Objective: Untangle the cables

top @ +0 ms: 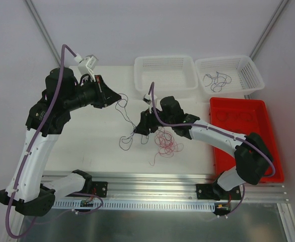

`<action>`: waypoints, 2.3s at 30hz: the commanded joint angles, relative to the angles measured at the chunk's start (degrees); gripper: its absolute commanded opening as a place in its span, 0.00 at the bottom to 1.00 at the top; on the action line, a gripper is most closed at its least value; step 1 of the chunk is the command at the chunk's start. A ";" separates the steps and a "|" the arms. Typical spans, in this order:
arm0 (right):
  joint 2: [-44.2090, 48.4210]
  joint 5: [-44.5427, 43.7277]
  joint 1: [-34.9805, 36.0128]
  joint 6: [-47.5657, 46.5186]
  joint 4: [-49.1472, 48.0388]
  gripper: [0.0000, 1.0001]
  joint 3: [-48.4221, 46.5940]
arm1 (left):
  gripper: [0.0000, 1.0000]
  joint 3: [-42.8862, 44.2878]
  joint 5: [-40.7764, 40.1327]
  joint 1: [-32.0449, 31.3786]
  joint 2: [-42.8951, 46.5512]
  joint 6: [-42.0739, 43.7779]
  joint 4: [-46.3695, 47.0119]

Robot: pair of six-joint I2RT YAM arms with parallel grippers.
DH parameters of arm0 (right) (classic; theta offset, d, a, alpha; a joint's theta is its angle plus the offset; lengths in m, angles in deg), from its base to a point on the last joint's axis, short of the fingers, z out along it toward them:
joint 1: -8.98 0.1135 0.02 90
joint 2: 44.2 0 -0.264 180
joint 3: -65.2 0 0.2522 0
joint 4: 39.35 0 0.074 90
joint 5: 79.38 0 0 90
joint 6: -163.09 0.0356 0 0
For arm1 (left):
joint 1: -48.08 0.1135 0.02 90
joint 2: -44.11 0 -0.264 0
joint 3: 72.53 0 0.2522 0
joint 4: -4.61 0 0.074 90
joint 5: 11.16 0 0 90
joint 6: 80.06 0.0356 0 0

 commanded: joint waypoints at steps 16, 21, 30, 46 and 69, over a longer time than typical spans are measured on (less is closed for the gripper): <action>-2.49 1.22 2.21 -0.58 -7.56 0.47 -3.07 | 0.00 1.17 -0.48 -0.68 2.08 -3.70 2.45; -1.18 2.28 2.65 -0.58 -7.83 0.11 -1.58 | 0.00 0.47 -3.46 -0.68 3.04 -3.35 2.36; 9.01 -5.97 1.78 -9.27 12.90 0.01 -7.28 | 0.00 -12.61 -18.22 -0.68 9.89 0.69 2.45; 12.98 -23.46 -11.48 -18.60 43.59 0.01 -35.22 | 0.41 -32.74 -14.81 -0.68 14.55 5.26 9.39; -2.66 -25.49 -46.65 -13.42 26.46 0.01 -52.64 | 0.99 -49.28 -27.37 -0.59 6.12 15.11 20.46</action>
